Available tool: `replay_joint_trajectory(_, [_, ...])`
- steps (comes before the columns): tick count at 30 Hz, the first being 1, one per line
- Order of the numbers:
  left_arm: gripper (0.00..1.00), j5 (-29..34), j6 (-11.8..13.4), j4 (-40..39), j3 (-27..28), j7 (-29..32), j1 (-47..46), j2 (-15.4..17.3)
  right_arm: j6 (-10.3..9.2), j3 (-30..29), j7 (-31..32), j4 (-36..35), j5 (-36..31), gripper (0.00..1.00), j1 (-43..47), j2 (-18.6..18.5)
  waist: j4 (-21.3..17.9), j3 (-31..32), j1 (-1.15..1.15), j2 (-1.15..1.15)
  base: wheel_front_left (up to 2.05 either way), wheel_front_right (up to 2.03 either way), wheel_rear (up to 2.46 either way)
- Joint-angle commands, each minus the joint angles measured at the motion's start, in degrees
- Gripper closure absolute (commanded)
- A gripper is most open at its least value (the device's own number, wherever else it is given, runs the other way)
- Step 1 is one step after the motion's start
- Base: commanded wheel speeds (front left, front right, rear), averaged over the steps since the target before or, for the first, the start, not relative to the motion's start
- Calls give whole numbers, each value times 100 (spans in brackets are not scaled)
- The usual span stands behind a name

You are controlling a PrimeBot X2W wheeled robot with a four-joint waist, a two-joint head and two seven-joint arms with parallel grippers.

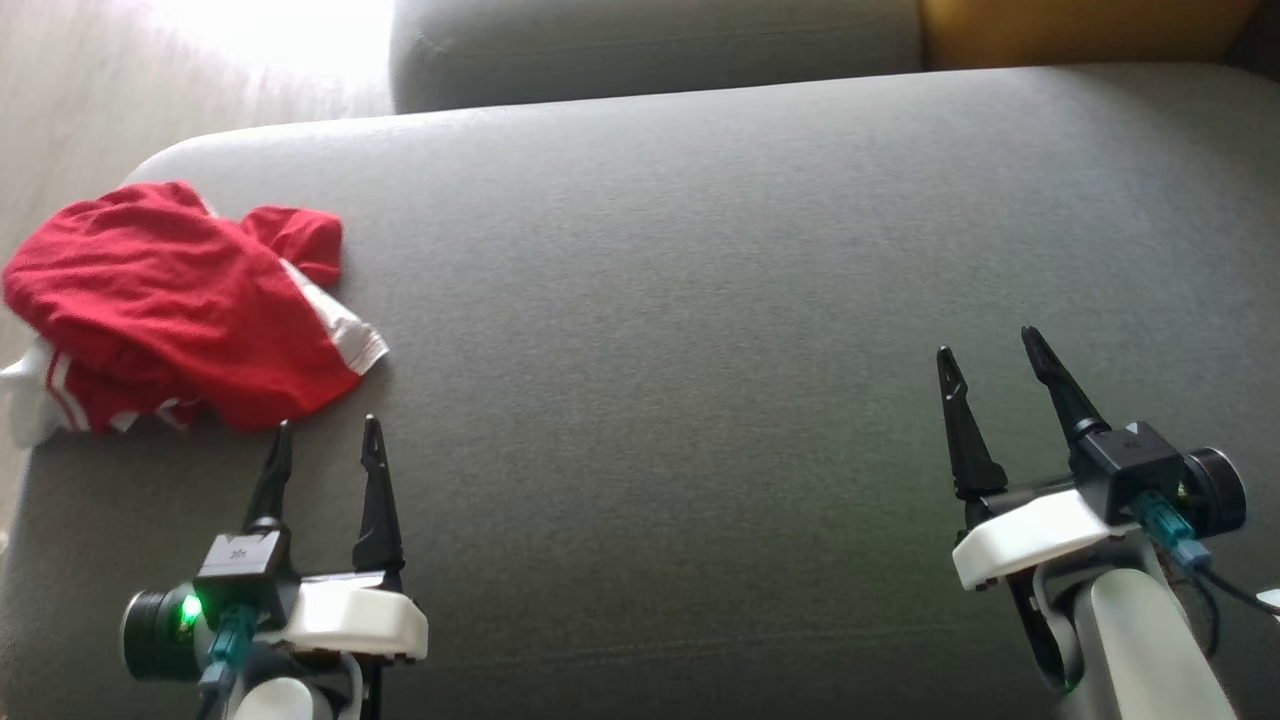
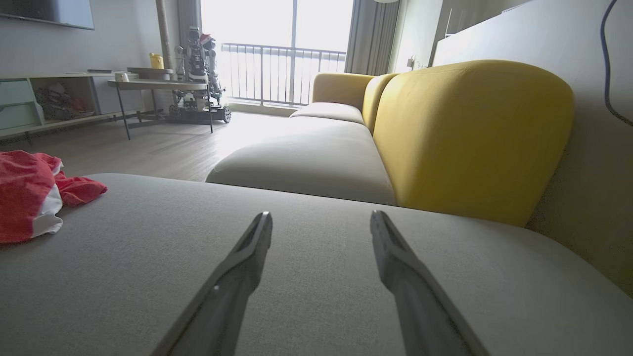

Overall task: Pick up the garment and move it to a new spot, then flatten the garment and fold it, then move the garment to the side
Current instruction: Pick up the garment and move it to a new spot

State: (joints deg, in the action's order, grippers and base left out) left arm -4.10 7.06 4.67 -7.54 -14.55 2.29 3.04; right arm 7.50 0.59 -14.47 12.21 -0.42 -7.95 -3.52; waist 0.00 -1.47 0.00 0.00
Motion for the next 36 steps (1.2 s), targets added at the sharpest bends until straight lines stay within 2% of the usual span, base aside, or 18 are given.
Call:
replay_joint_trajectory(1, [0,49,25,-206,160,-45,-138,-9,-1,165,-52,-219,55,0,-195,23,164,-22,0,0,0,0,0])
replay_joint_trajectory(6, [0,19,200,-275,234,-45,-131,-13,-1,302,-52,-308,-15,0,-145,-28,619,-111,0,0,0,0,0])
replay_joint_trajectory(8, [0,-27,258,-353,176,-45,-138,-14,-1,303,-52,-374,-32,0,-80,-25,1010,-180,0,0,0,0,0])
replay_joint_trajectory(13, [0,-64,230,-236,100,-45,-30,-15,-1,315,-52,-437,-59,0,33,-6,1638,-211,0,0,0,0,0])
replay_joint_trajectory(20, [0,-89,222,-202,135,-45,102,-15,-1,413,-52,-484,-55,0,72,16,2160,-114,0,0,0,0,0])
replay_joint_trajectory(27, [0,-113,203,-185,182,-45,232,-15,-1,470,-52,-471,-23,0,127,44,2360,24,0,0,0,0,0])
replay_joint_trajectory(36, [0,-214,137,-70,338,-45,168,-14,-1,507,-25,-492,-51,0,84,57,2183,-81,0,0,0,0,0])
